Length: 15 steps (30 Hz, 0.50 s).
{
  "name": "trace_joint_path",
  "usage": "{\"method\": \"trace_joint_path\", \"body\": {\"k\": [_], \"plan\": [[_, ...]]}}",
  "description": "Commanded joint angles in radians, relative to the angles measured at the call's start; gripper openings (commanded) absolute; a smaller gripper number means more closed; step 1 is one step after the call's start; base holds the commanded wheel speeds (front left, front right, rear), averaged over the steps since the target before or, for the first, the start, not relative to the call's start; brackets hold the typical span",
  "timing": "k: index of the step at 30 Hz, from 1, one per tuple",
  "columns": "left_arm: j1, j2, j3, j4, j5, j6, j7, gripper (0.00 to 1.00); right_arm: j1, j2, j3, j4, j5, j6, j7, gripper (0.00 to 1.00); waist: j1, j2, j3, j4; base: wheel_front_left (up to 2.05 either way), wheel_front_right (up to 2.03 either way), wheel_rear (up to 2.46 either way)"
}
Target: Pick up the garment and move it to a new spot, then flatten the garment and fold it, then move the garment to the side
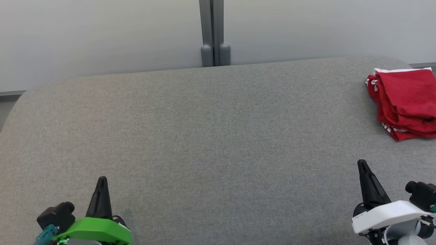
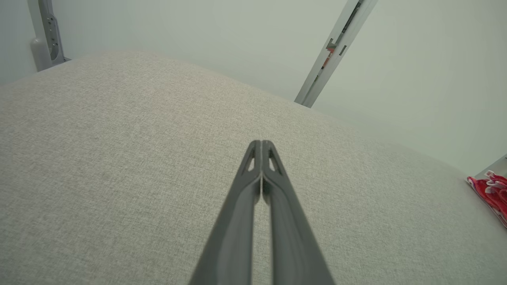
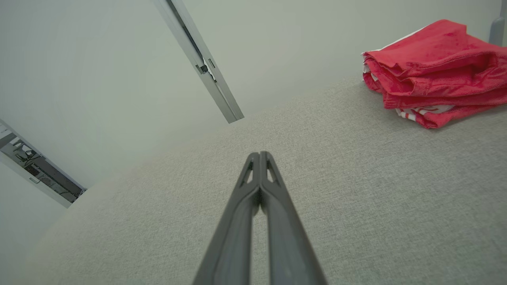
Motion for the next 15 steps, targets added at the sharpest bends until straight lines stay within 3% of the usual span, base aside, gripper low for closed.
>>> {"method": "trace_joint_path", "body": {"k": [1, 15], "plan": [[-0.028, 0.002, 0.013, -0.016, -0.039, -0.008, 0.009, 0.0, -0.032, -0.004, -0.01, -0.01, 0.041, 0.0, 0.009, 0.0, 0.0, 0.0, 0.0, 0.0, 0.0, 0.0, 0.0], [-0.043, -0.01, 0.044, -0.02, -0.238, -0.025, 0.064, 0.0, -0.054, 0.019, -0.032, 0.006, 0.234, 0.0, 0.062, 0.0, 0.0, 0.0, 0.001, -0.003, 0.0, 0.0, 0.0]]}}
